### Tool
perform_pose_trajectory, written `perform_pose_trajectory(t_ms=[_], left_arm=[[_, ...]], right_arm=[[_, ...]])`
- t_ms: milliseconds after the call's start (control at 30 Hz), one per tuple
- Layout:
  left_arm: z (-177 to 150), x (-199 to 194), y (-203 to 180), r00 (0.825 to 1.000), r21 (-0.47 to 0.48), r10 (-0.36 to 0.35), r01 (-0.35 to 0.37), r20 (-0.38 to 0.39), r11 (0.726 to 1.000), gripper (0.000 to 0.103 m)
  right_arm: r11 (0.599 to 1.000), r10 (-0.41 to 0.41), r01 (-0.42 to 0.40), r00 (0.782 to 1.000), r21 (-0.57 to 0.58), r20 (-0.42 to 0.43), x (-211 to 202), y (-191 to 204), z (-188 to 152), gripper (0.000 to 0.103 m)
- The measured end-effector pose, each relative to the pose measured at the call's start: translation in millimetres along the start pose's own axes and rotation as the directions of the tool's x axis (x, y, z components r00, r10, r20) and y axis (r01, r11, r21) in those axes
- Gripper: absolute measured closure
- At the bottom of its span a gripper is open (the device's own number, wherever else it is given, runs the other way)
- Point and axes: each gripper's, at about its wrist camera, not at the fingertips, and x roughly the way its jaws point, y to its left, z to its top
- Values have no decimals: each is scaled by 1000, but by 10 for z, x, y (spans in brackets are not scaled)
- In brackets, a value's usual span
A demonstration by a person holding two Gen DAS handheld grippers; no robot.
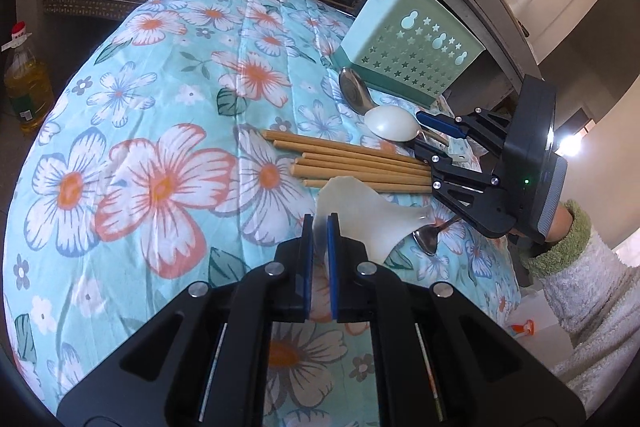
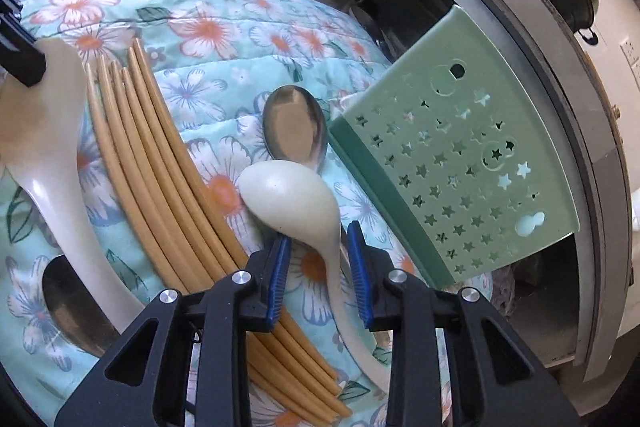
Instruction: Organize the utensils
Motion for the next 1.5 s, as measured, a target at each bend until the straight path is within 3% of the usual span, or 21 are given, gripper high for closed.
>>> perform_pose_trajectory(t_ms=[33,133,300,433,533,633,733,800,967,1100,1200,1333,1400,1500], left_arm=[[-4,-2,-1,1000,1,0,0,3,1000,98],[-16,-32,-19,1000,1,-2,2,17,1000,99],[-13,-228,-156,996,49,-19,15,86,999,102],[110,-497,-319,984,106,-19,0,179,994,103],[350,-772,-436,959,149,-30,-13,282,989,103],[708,-1064,-642,912,228,-34,-66,409,971,103],[1109,-1232,-965,858,319,-20,-169,514,932,103],[1351,-1204,-1161,841,370,-7,-230,540,900,103],[1840,-796,-1505,870,459,134,-375,475,805,102],[2113,-499,-1606,906,514,205,-383,369,767,103],[2188,-302,-1716,905,564,266,-417,332,713,102],[2199,-6,-1852,884,628,354,-466,305,623,102],[2225,131,-1876,886,642,369,-460,282,613,102],[2273,306,-1832,895,633,375,-439,242,638,102]], right_arm=[[1000,-13,13,1000,-11,6,6,27,13,77],[999,-44,44,999,11,19,-7,13,22,97],[989,-80,71,995,132,63,-102,-187,10,99],[954,-112,78,988,289,103,-357,-427,-69,99],[898,-164,86,975,431,148,-623,-721,-125,99],[810,-231,70,951,582,208,-925,-1074,-237,99],[728,-288,31,921,685,264,-1173,-1395,-341,99],[689,-308,-10,901,725,305,-1295,-1608,-401,99],[627,-338,-86,866,775,369,-1408,-2027,-493,99],[614,-334,-117,857,780,391,-1347,-2213,-493,99],[612,-316,-139,860,779,402,-1298,-2293,-524,99],[608,-295,-161,863,777,410,-1216,-2347,-553,99],[599,-282,-189,860,778,426,-1189,-2376,-559,99],[571,-252,-254,851,781,461,-1091,-2488,-550,99]])
